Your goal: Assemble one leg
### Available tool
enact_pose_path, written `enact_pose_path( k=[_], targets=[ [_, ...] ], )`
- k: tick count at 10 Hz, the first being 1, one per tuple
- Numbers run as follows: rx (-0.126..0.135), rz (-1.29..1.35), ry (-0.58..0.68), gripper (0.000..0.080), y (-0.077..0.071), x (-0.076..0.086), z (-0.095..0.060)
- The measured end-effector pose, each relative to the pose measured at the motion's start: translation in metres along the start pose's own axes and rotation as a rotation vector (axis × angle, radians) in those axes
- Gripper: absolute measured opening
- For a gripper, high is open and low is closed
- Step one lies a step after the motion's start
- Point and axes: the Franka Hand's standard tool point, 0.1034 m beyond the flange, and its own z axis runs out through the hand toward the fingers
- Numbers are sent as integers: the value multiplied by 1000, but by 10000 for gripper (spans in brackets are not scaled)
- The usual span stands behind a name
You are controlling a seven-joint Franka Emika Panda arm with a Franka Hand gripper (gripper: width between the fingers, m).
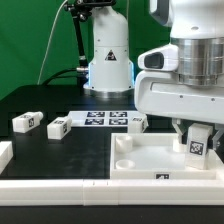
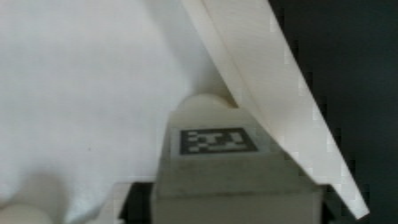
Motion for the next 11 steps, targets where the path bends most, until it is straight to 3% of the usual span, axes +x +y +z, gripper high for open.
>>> enact_pose_path(
  k=[7, 11],
  targets=[
    [37, 788, -2, 292, 1, 4, -1],
    [36, 748, -2, 293, 1, 4, 0]
  ],
)
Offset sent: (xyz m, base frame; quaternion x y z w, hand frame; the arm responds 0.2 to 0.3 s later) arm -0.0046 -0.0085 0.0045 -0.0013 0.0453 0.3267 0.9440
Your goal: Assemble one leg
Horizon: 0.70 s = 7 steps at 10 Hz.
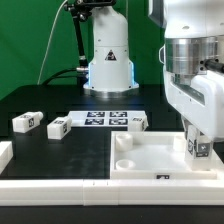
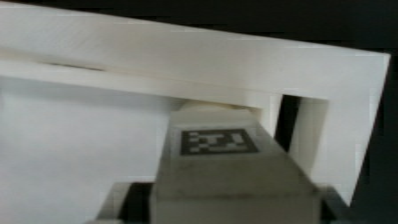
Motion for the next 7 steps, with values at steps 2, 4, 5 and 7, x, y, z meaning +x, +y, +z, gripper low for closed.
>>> enact_pose_path(
  k=[2, 4, 5, 7],
  targets=[
    [-1, -164, 2, 499, 0, 2, 0],
    [-25, -359, -5, 641, 1, 0, 0],
    [-23, -484, -6, 647, 0, -1, -1],
    [-22, -682, -9, 649, -1, -2, -1]
  ],
)
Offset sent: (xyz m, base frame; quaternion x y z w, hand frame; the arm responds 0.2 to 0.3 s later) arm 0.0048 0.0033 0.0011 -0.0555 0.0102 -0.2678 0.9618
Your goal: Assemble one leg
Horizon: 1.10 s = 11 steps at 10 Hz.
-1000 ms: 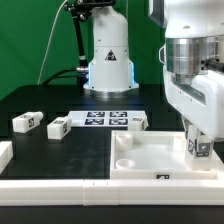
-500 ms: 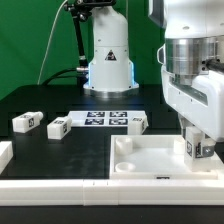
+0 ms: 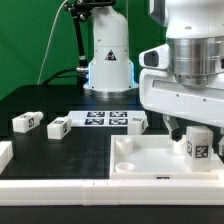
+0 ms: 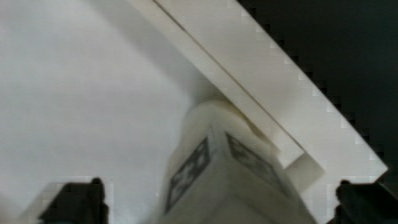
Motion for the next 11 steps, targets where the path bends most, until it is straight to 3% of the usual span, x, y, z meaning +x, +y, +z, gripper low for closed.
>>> enact_pose_path(
  k=[6, 7, 8, 10, 11],
  targets=[
    [-18, -626, 10, 649, 1, 3, -1],
    [-20, -719, 9, 529, 4, 7, -1],
    [-20, -719, 10, 529, 4, 7, -1],
    [-20, -711, 10, 286, 4, 7, -1],
    [-20, -686, 11, 286, 4, 7, -1]
  ],
)
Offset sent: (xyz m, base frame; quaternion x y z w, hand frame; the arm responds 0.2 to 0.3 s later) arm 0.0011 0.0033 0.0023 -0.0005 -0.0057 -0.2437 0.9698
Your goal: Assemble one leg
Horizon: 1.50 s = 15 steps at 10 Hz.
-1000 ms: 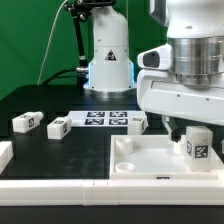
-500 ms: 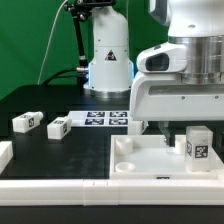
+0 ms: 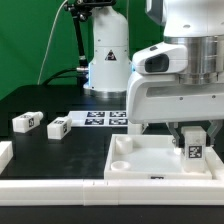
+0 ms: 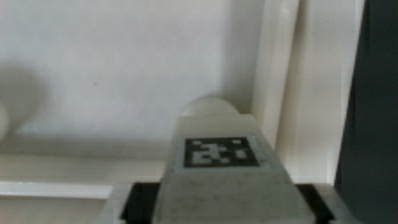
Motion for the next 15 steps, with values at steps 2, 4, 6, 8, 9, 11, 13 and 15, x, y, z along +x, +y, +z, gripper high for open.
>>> enact_pose_path(
  k=[2, 4, 6, 8, 9, 11, 13, 15],
  targets=[
    [1, 63, 1, 288, 0, 0, 0],
    [8, 291, 4, 288, 1, 1, 0],
    [-3, 511, -1, 288, 8, 0, 0],
    [-24, 665, 8, 294, 19, -1, -1],
    [-35, 738, 11, 295, 24, -2, -2],
    [-59, 836, 14, 350, 33, -3, -3],
    [-58, 827, 12, 525, 32, -3, -1],
    [-58, 827, 11, 623, 32, -3, -1]
  ],
)
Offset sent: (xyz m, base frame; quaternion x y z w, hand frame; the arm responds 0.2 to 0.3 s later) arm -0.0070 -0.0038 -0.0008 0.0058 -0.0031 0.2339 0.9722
